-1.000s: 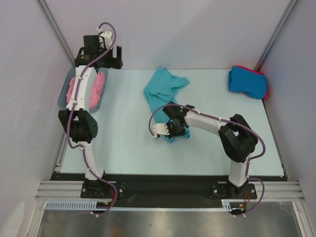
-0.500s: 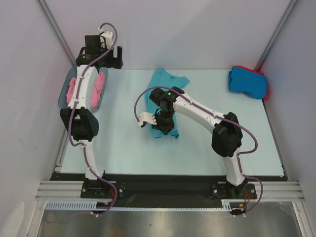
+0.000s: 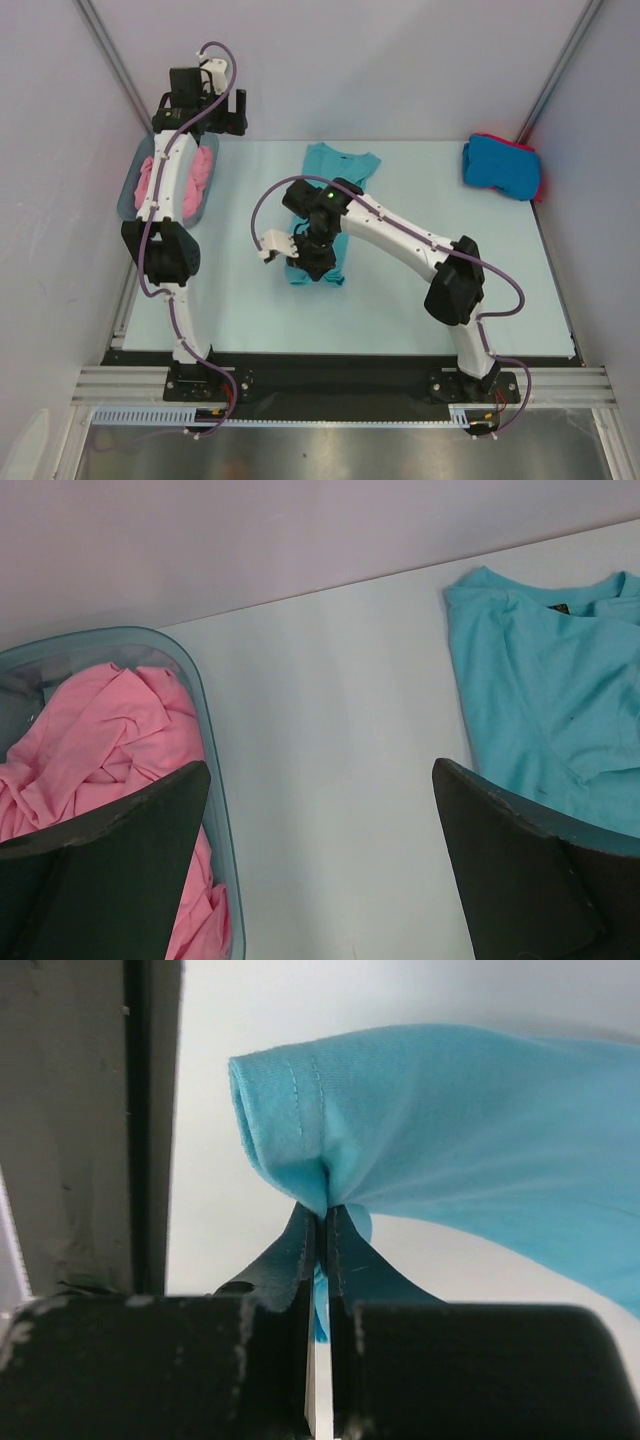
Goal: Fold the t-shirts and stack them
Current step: Fold the tshirt
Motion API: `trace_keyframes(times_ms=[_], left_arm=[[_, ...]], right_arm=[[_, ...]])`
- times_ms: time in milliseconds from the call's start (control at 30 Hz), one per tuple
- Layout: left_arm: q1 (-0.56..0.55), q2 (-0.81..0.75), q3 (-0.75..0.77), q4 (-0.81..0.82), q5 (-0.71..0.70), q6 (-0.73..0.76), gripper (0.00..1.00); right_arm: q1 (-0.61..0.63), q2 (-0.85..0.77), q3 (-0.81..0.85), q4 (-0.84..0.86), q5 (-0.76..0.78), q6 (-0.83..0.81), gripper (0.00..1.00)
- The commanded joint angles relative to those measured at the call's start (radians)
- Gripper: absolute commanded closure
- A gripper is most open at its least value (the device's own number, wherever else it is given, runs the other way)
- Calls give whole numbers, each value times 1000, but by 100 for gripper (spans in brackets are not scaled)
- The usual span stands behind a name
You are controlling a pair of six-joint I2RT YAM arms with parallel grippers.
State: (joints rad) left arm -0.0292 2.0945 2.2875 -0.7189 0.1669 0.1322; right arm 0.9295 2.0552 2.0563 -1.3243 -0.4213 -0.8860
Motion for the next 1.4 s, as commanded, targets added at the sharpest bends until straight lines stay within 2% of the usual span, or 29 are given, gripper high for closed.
trace_keyframes(times_ms=[0, 133, 300, 467, 700, 1033, 1367], left_arm=[[9, -16, 49, 30, 9, 3, 0], [11, -10, 64, 33, 10, -5, 0], [11, -8, 78, 45, 11, -16, 0], [11, -16, 70, 45, 2, -13, 0], [11, -28, 58, 47, -9, -2, 0], [11, -37, 30, 49, -10, -5, 0], [11, -48, 13, 45, 0, -14, 0]], right_arm=[[48, -56, -25, -185, -56, 76, 100], [88, -90, -51, -174, -66, 102, 100], [109, -105, 27, -190, -99, 122, 100], [115, -119, 30, -190, -99, 114, 100], [17, -70, 57, -190, -111, 101, 100], [-67, -3, 50, -79, 102, 24, 100], [-92, 79, 64, -10, 203, -59, 100]])
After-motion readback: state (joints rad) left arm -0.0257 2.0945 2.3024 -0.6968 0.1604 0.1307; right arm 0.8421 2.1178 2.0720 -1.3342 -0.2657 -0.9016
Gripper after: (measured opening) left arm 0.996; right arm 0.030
